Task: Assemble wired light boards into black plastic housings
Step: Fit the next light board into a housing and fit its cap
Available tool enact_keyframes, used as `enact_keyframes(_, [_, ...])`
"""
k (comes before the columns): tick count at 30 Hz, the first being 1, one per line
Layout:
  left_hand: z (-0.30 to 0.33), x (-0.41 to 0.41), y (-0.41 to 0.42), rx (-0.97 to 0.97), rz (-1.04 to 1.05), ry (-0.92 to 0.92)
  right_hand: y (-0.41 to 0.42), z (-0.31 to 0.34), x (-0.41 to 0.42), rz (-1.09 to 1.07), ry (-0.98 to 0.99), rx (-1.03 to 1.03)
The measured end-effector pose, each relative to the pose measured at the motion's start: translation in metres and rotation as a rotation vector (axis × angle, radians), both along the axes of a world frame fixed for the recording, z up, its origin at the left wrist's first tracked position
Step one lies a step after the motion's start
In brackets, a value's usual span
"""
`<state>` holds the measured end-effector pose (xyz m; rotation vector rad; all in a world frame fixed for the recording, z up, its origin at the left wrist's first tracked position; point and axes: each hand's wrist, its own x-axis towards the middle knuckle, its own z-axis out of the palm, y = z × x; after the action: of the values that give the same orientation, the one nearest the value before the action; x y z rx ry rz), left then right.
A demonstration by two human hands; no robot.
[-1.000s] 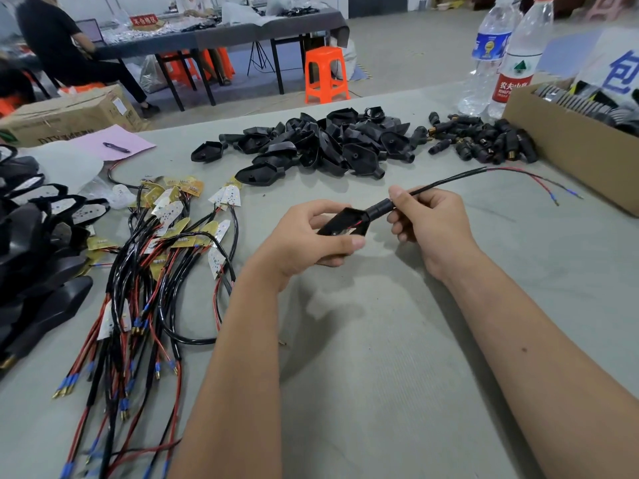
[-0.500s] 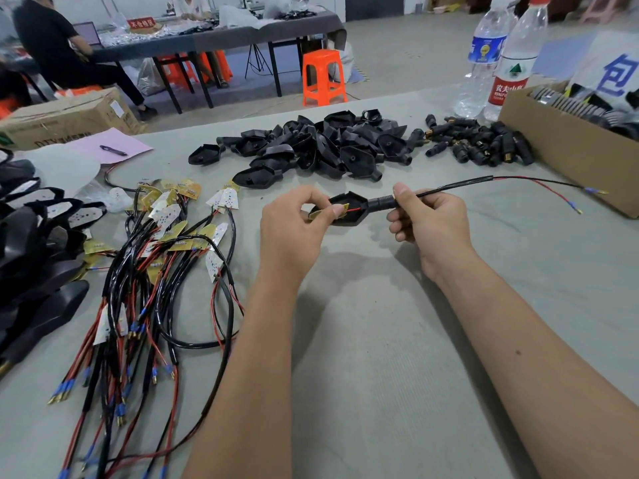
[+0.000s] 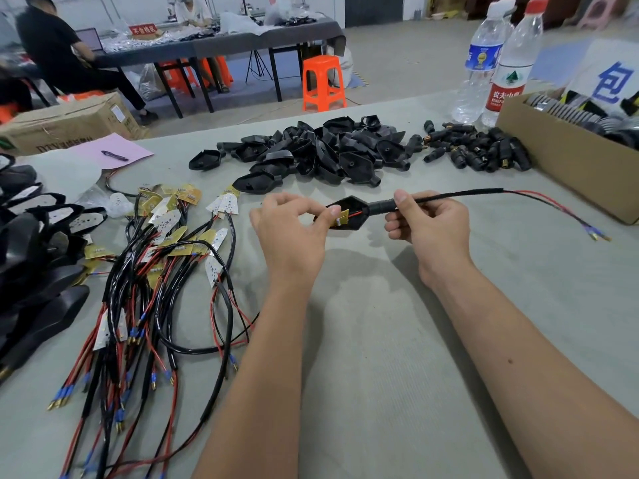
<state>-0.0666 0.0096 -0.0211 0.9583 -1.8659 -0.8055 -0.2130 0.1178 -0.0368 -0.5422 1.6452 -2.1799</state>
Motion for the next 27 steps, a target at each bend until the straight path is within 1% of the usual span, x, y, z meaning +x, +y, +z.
enact_keyframes(1, [0.001, 0.0, 0.0, -0.045, -0.031, -0.012, 0.0, 0.0, -0.001, -0.016, -0.011, 0.002])
enact_keyframes(2, [0.002, 0.0, 0.002, -0.031, -0.081, -0.008, -0.001, 0.0, -0.001, -0.03, -0.021, 0.003])
enact_keyframes(4, [0.002, -0.002, 0.005, 0.075, -0.121, -0.012, -0.001, -0.001, -0.002, -0.052, -0.033, 0.004])
enact_keyframes(6, [0.001, -0.004, 0.008, 0.191, -0.097, -0.032, -0.001, -0.001, -0.001, -0.062, -0.03, 0.01])
enact_keyframes(8, [-0.002, -0.005, 0.008, 0.357, -0.072, 0.031, -0.001, -0.001, -0.001, -0.061, -0.011, 0.025])
enact_keyframes(10, [-0.003, -0.005, 0.004, 0.52, -0.052, 0.149, -0.002, -0.001, 0.0, -0.048, 0.028, 0.056])
enact_keyframes(12, [-0.005, -0.003, -0.001, 0.567, -0.051, 0.196, -0.002, -0.001, 0.0, -0.029, 0.041, 0.069])
enact_keyframes(15, [-0.005, 0.002, -0.004, 0.544, -0.089, 0.224, -0.002, -0.002, -0.001, -0.019, 0.034, 0.087])
enact_keyframes(17, [-0.004, 0.006, -0.007, 0.473, -0.124, 0.205, -0.002, -0.001, -0.001, -0.023, 0.033, 0.116])
enact_keyframes(21, [-0.002, 0.011, -0.015, 0.312, -0.18, 0.057, -0.004, -0.001, 0.0, -0.075, 0.054, 0.204])
enact_keyframes(25, [-0.005, 0.009, -0.015, 0.166, -0.181, -0.164, -0.006, -0.001, 0.005, -0.136, 0.168, 0.312])
enact_keyframes(27, [-0.006, 0.008, -0.013, 0.15, -0.187, -0.174, -0.005, -0.001, 0.006, -0.156, 0.204, 0.339])
